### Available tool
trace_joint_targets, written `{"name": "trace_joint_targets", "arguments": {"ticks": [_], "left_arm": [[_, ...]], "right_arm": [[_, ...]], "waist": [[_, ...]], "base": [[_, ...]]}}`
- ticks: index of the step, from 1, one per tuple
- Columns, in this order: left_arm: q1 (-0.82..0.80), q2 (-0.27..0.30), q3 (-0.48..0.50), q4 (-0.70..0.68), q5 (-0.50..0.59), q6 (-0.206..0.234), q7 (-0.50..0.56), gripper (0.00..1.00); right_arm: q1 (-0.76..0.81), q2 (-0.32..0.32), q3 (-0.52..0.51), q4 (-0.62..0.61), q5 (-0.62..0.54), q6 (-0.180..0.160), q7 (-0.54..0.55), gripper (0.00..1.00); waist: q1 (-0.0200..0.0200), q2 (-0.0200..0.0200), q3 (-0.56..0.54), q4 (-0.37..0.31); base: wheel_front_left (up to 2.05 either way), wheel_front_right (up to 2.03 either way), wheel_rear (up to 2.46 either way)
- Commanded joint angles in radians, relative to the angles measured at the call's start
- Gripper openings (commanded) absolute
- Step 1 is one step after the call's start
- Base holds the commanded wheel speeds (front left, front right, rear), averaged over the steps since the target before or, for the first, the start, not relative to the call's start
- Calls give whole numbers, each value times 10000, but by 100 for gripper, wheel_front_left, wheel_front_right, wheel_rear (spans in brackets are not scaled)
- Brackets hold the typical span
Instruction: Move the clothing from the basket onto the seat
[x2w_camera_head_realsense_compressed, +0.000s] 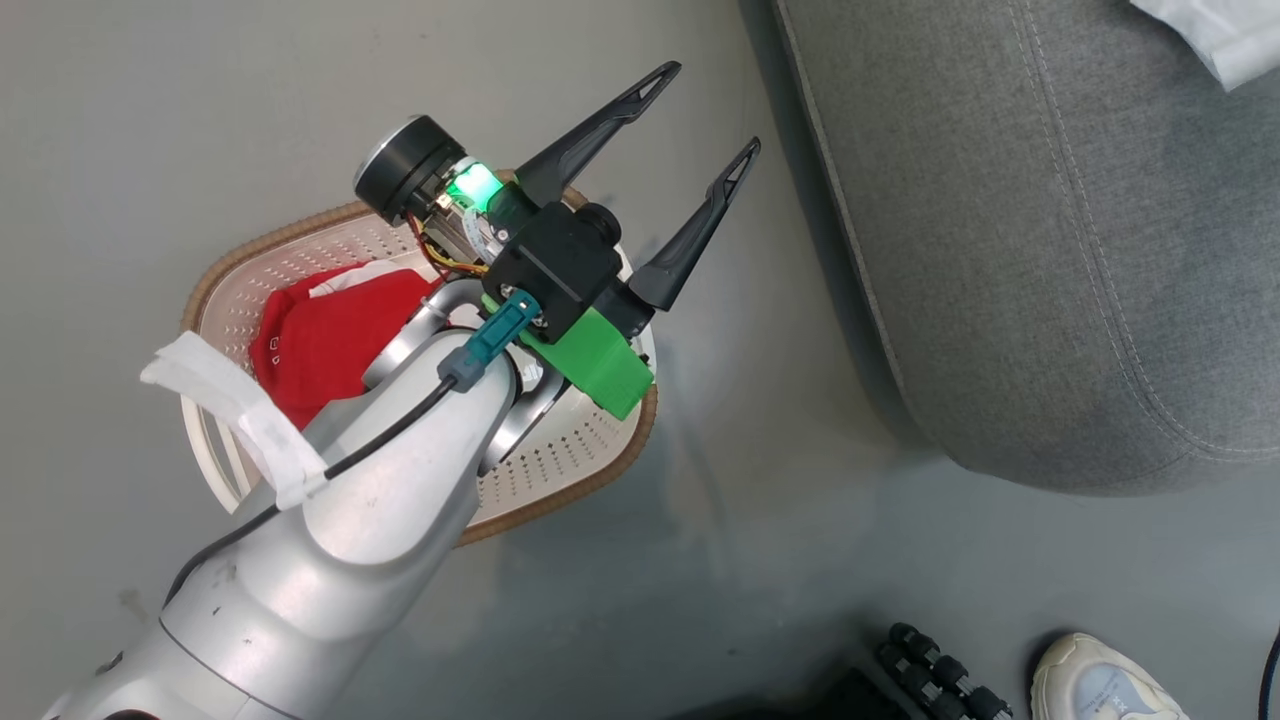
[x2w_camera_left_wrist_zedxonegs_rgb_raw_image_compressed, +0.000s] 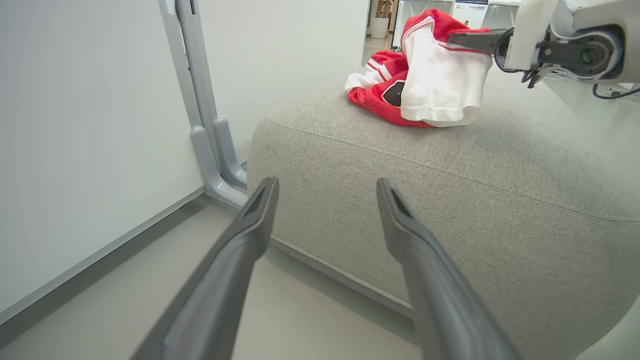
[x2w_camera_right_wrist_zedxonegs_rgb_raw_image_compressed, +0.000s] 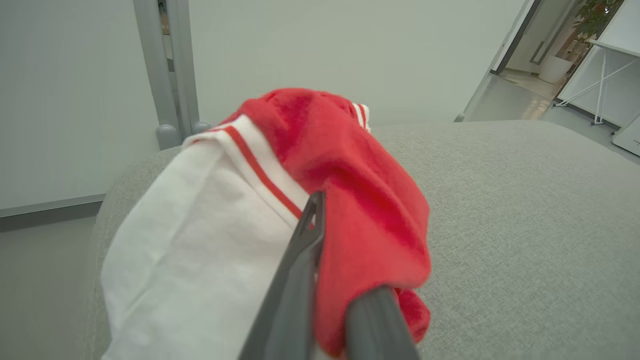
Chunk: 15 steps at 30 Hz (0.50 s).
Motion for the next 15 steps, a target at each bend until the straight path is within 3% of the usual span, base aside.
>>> {"name": "trace_joint_targets", "arguments": {"ticks": [1, 2, 3, 4, 9, 15], "left_arm": [[-44, 86, 33, -1, -6, 36, -65, 100], [-7, 94, 42, 14, -22, 42, -63, 100], [30, 92, 44, 25, -36, 46, -66, 100], [79, 87, 58, 36, -57, 58, -70, 100], [305, 27, 162, -35, -124, 115, -80, 100], [848, 42, 438, -211, -212, 202, -77, 100]], "right_arm": [[5, -33, 24, 302, -3, -3, -17, 0], [-71, -54, 44, 474, 18, -5, -17, 30], [-140, -87, 64, 538, 14, -3, -18, 85], [-169, -109, 92, 600, -2, -5, -18, 100], [352, -143, 182, 632, -68, -5, -18, 100], [1617, -12, 232, -211, -137, -3, -18, 100]], "waist": [[-1, 0, -25, 5], [-1, 0, -56, 4], [-1, 0, -89, 4], [-1, 0, -141, -1], [-1, 0, -532, -23], [-1, 0, -1292, -78]], "base": [[0, 0, 0], [0, 0, 0], [0, 0, 0], [0, 0, 0], [0, 0, 0], [0, 0, 0]]}}
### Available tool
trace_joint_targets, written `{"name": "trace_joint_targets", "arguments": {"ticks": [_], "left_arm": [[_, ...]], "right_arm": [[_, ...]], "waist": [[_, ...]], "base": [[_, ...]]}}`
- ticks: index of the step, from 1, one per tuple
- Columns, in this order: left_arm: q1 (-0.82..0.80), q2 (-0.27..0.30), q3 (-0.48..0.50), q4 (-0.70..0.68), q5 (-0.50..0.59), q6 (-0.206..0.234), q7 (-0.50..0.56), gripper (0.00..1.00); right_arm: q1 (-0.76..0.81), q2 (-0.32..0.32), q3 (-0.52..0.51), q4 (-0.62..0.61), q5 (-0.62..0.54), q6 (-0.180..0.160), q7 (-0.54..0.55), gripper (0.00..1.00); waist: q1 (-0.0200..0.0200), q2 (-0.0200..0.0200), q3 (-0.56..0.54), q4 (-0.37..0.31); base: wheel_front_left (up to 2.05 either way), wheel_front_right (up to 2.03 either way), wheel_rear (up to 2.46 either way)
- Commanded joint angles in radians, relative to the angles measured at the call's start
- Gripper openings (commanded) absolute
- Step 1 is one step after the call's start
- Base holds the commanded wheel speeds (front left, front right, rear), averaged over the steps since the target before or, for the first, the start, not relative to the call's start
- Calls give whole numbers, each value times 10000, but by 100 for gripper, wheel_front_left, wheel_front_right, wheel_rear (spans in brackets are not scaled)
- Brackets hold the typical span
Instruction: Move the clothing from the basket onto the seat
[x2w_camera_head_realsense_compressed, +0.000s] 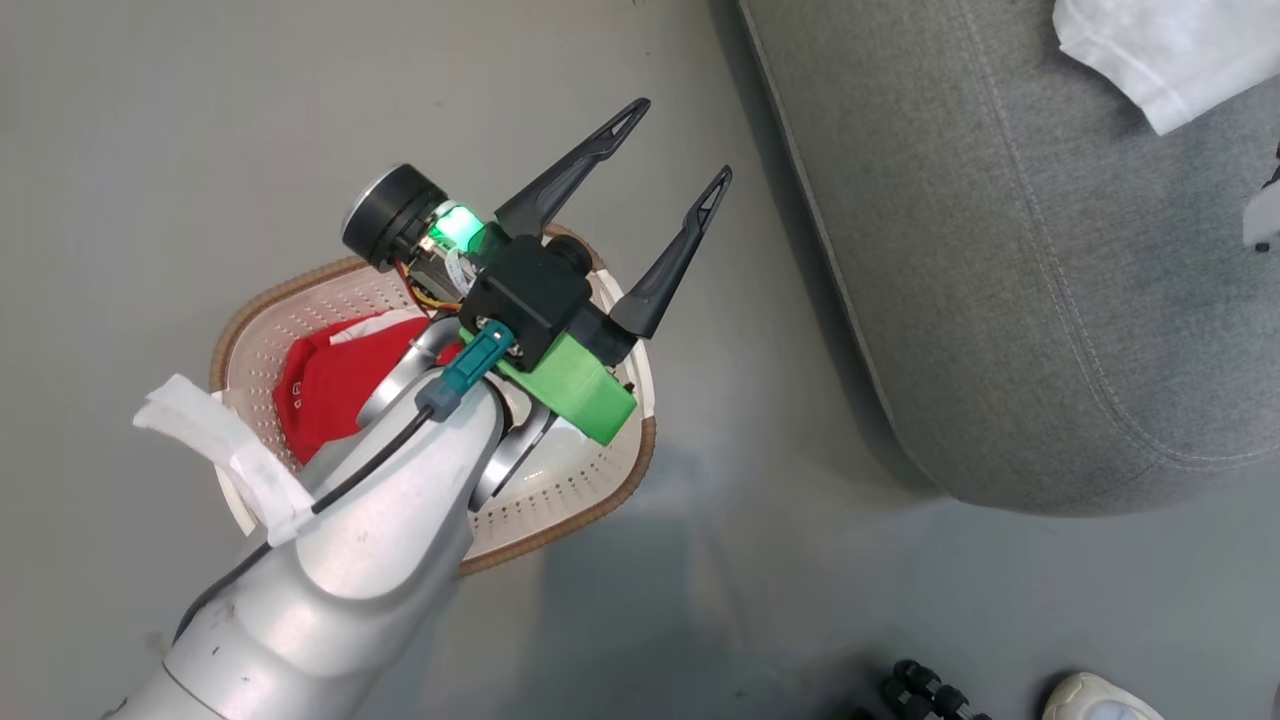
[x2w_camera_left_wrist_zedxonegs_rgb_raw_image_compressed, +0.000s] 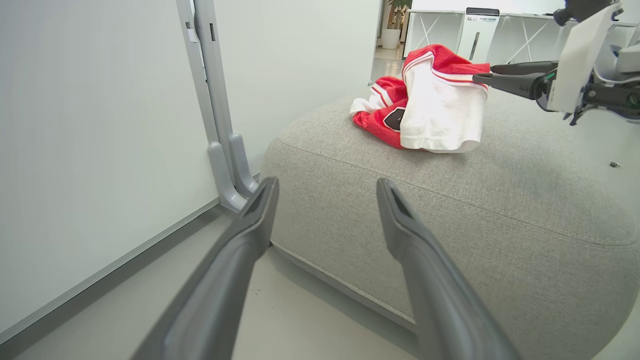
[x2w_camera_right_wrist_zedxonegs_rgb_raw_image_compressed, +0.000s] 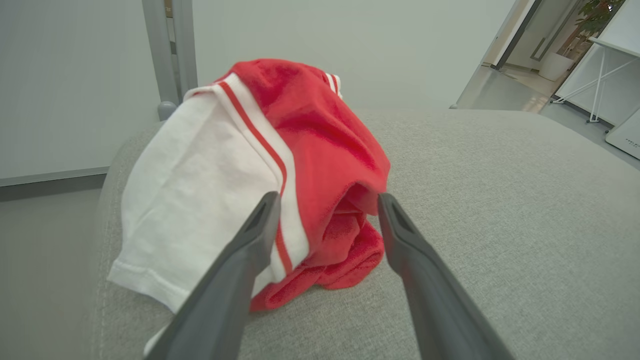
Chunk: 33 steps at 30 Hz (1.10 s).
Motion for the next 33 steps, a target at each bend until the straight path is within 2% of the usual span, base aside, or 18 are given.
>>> {"name": "trace_joint_targets", "arguments": {"ticks": [1, 8, 17, 25, 33], "left_arm": [[222, 37, 115, -102, -122, 73, -37, 100], [1203, 59, 759, -372, -187, 192, -37, 100], [2636, 49, 1903, -608, -194, 302, -37, 100], [3792, -68, 3116, -932, -22, 379, -36, 100], [4724, -327, 4362, -1271, 265, 397, -37, 100]], "right_arm": [[426, 43, -10, -210, 15, -5, -20, 100], [2011, 358, 486, -1990, -124, -5, -20, 100], [3666, 1071, 1632, -4204, -18, -5, -20, 100], [4400, 1275, 2941, -4855, 20, -7, -20, 100], [4959, 1629, 3302, -5172, 52, -7, -20, 100]], "waist": [[0, 0, -533, -46], [0, 0, -1494, 103], [0, 0, -2563, 808], [0, 0, -3217, 1502], [0, 0, -3799, 2213]], "base": [[0, 0, 0], [0, 0, 0], [0, 0, 0], [0, 0, 0], [0, 0, 0]]}}
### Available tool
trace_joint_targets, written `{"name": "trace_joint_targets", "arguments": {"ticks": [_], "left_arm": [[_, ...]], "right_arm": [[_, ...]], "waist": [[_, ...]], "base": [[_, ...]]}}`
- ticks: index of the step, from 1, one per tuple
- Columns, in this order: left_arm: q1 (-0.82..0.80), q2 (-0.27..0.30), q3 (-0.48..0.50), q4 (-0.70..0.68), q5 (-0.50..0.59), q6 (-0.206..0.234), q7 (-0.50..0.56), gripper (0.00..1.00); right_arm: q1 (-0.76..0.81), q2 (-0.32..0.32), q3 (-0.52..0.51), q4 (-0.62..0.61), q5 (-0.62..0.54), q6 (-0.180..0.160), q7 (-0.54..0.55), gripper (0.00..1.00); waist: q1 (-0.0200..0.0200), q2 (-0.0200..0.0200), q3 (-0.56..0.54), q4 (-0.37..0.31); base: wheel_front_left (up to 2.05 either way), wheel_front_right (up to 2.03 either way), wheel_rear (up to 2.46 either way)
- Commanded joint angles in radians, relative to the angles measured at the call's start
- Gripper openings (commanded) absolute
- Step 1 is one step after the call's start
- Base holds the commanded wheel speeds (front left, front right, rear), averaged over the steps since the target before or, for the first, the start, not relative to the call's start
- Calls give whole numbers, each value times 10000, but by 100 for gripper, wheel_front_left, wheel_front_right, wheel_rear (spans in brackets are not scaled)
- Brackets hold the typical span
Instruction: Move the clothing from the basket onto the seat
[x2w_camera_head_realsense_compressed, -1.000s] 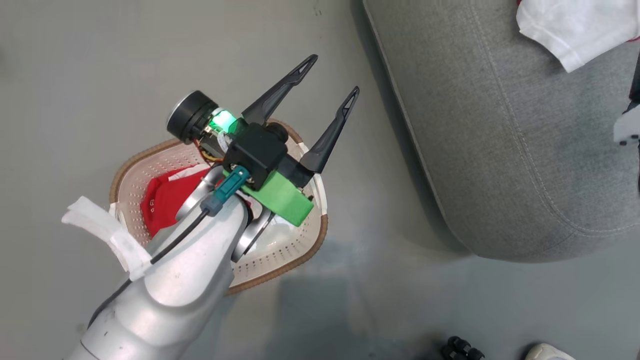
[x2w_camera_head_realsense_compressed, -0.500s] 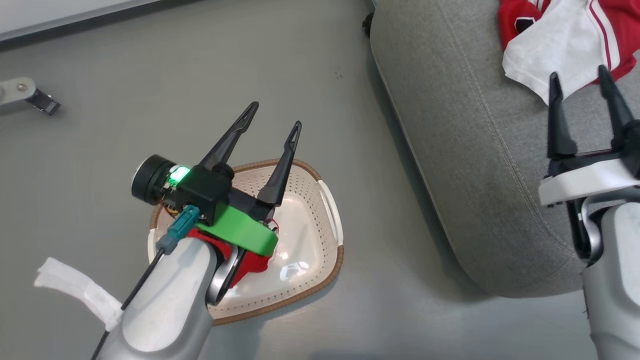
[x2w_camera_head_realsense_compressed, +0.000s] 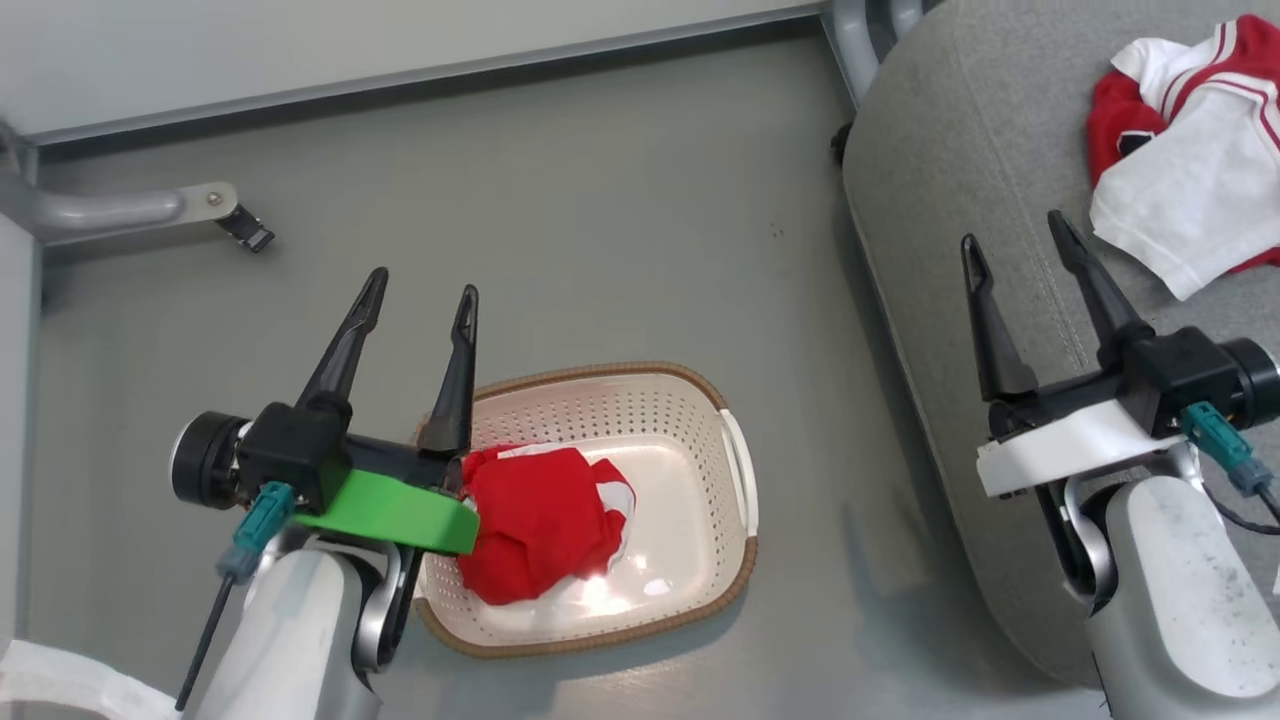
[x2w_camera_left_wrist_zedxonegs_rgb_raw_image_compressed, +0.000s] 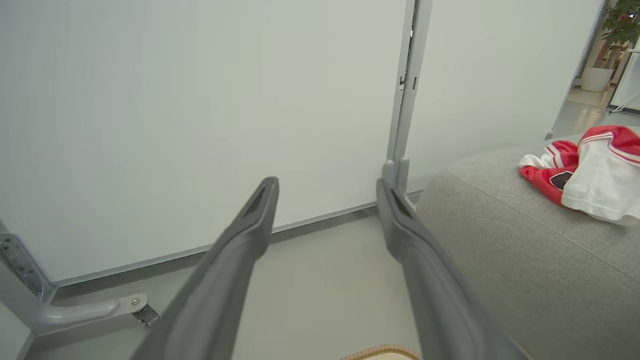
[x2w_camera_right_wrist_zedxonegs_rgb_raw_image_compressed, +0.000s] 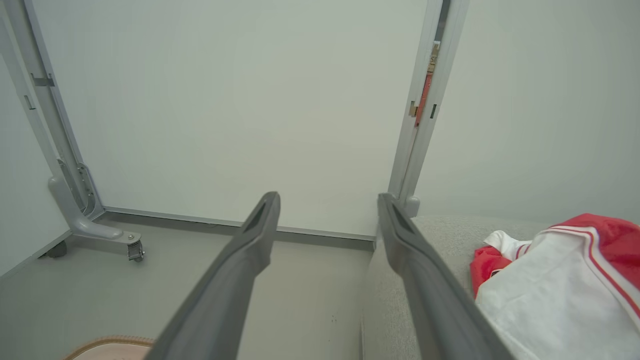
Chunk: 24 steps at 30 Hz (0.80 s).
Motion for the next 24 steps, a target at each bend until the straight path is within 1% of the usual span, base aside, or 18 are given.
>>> {"name": "trace_joint_targets", "arguments": {"ticks": [1, 10, 18, 24], "left_arm": [[425, -83, 315, -77, 131, -35, -33, 100], [1405, -399, 1377, -194, 444, -187, -22, 100], [1994, -651, 1819, -211, 674, -351, -22, 100], [2274, -761, 2085, -132, 777, -452, -22, 100]], "right_arm": [[422, 114, -13, -135, -44, -5, -17, 100], [1239, 454, 17, -373, -184, -5, -18, 100], [2060, 611, -216, -645, -183, -5, -17, 100], [2566, 687, -345, -786, -230, -5, -17, 100]], "waist": [[0, 0, -560, 583], [0, 0, -1194, 1001], [0, 0, -1661, 1240], [0, 0, -1902, 1253]], "base": [[0, 0, 0], [0, 0, 0], [0, 0, 0], [0, 0, 0]]}}
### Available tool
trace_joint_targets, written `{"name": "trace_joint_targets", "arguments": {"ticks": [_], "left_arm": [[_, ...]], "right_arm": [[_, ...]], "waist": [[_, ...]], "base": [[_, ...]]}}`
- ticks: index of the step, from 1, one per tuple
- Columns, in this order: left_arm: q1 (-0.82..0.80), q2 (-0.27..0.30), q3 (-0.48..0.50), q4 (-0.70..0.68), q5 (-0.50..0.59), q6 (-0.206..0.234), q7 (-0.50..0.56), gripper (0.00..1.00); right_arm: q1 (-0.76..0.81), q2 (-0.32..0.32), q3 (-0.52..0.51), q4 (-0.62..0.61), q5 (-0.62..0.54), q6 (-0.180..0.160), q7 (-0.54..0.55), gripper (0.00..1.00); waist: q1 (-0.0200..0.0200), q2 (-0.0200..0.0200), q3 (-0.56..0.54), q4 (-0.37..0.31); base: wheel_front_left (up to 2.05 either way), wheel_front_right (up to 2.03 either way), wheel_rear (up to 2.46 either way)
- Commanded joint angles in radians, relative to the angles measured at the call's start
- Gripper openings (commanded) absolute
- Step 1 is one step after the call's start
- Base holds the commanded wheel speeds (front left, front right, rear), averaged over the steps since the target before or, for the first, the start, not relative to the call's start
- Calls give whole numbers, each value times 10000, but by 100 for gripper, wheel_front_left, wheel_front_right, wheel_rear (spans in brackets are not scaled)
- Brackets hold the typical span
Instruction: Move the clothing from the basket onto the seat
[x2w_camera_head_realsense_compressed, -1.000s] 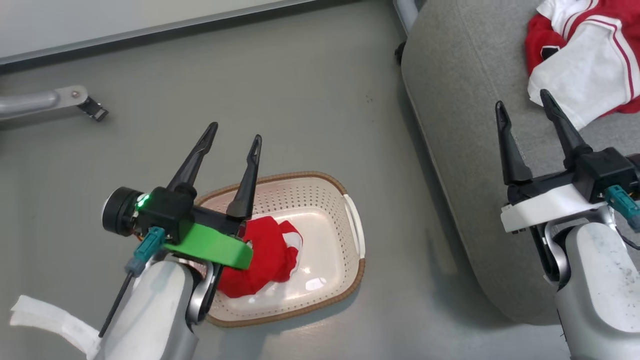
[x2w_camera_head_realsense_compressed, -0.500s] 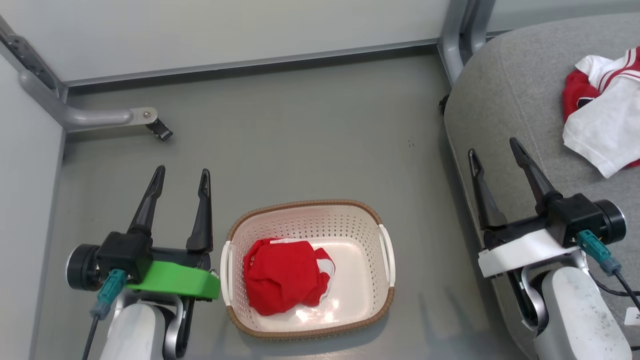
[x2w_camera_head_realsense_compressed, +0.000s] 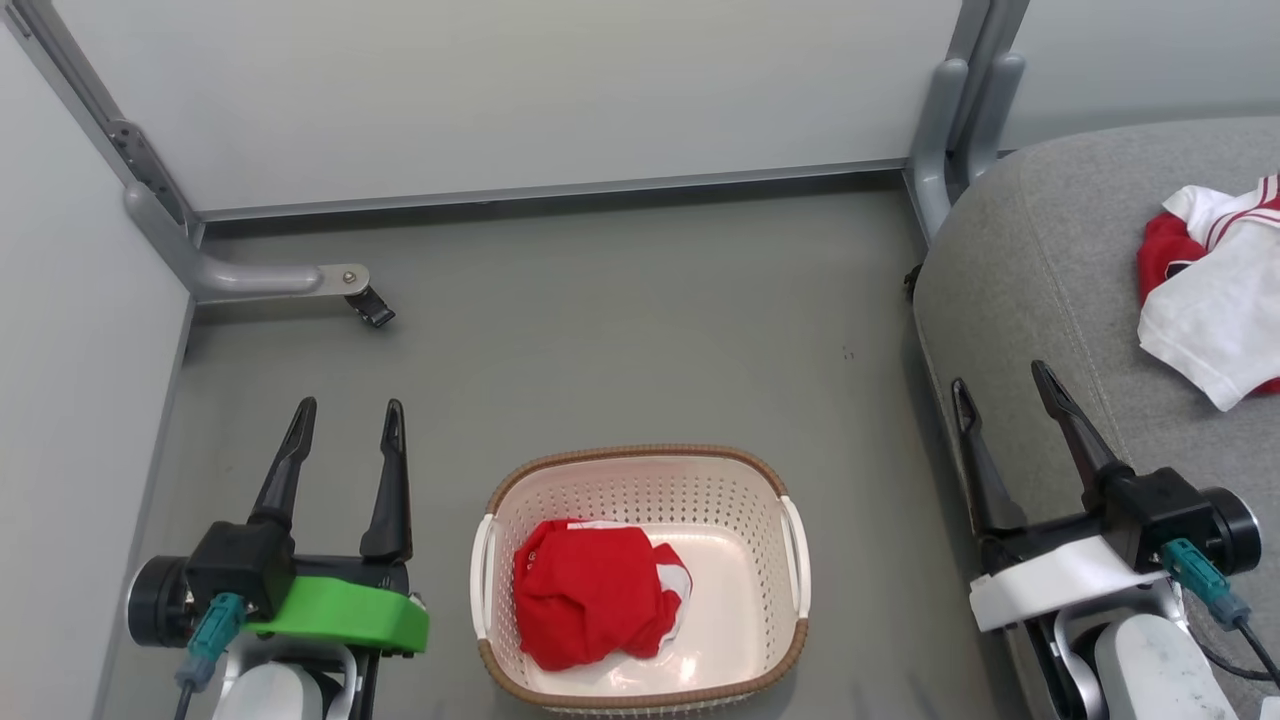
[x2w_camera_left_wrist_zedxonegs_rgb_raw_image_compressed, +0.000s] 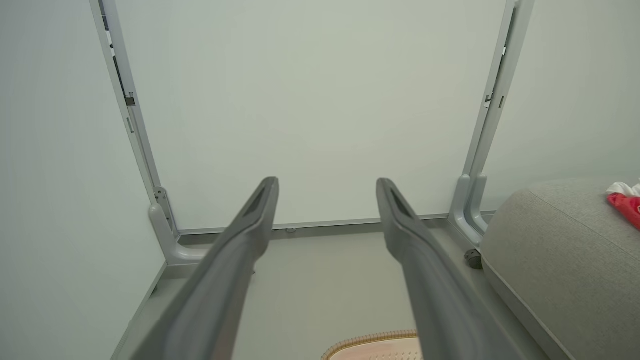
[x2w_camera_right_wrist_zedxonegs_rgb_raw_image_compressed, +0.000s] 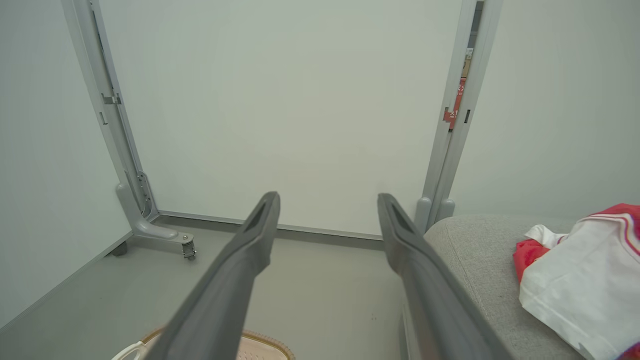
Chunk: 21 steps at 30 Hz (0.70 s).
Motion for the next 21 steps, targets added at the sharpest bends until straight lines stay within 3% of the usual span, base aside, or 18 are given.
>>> {"name": "trace_joint_targets", "arguments": {"ticks": [1, 21], "left_arm": [[174, -37, 68, 19, 92, -40, -9, 100], [273, -186, 385, 204, 320, -188, -9, 100]], "right_arm": [[210, -6, -65, -70, -50, -5, -18, 100], [697, 50, -115, -184, 225, -5, -16, 100]], "waist": [[0, 0, -112, 15], [0, 0, -127, -79]], "base": [[0, 0, 0], [0, 0, 0]]}}
